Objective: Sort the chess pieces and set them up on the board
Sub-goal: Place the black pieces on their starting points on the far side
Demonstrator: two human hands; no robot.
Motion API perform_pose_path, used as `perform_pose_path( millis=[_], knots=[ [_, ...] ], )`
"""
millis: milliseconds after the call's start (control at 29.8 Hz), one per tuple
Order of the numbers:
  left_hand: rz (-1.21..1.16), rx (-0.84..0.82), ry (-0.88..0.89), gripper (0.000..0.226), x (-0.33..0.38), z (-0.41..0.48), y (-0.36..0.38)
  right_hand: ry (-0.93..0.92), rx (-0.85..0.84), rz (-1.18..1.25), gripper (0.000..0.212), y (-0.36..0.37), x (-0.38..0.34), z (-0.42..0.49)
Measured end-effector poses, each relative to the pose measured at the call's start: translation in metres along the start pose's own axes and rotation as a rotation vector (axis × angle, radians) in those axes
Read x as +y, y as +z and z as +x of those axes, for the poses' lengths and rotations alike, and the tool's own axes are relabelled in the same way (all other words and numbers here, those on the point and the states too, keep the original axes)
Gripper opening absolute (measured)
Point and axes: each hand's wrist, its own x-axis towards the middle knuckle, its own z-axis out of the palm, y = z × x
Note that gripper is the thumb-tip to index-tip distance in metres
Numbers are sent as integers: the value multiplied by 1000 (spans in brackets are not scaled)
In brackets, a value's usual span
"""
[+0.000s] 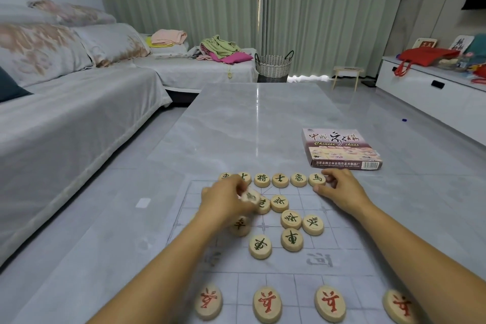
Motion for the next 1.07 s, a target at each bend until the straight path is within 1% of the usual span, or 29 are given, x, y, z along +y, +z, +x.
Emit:
perform_pose_path(
  millis=[201, 336, 436, 570, 638, 738, 805, 1074],
  knots=[
    [7, 110, -186, 36, -68, 40, -30, -41, 52, -76, 47, 4, 1, -1],
    [-109, 134, -168, 41, -78, 53, -26, -48, 60, -74, 46, 5, 3, 1],
    [-149, 128, -141, 46, -78, 59, -23, -47, 55, -72, 45, 5, 3, 2],
    [-185, 107, -152, 55, -82, 60, -20, -38, 55, -58, 46, 6, 3, 1],
    [-166, 122, -161, 53, -85, 60, -21, -37, 59, -54, 46, 6, 3, 0],
    [-137, 120, -154, 40, -87, 63, -22, -37, 55, -49, 44, 6, 2, 1],
    [-143, 120, -147, 36, -87, 64, -21, -39, 50, -49, 44, 6, 3, 1],
    [-127, 152, -136, 38, -89, 64, -19, -37, 49, -43, 44, 6, 2, 1]
  ],
)
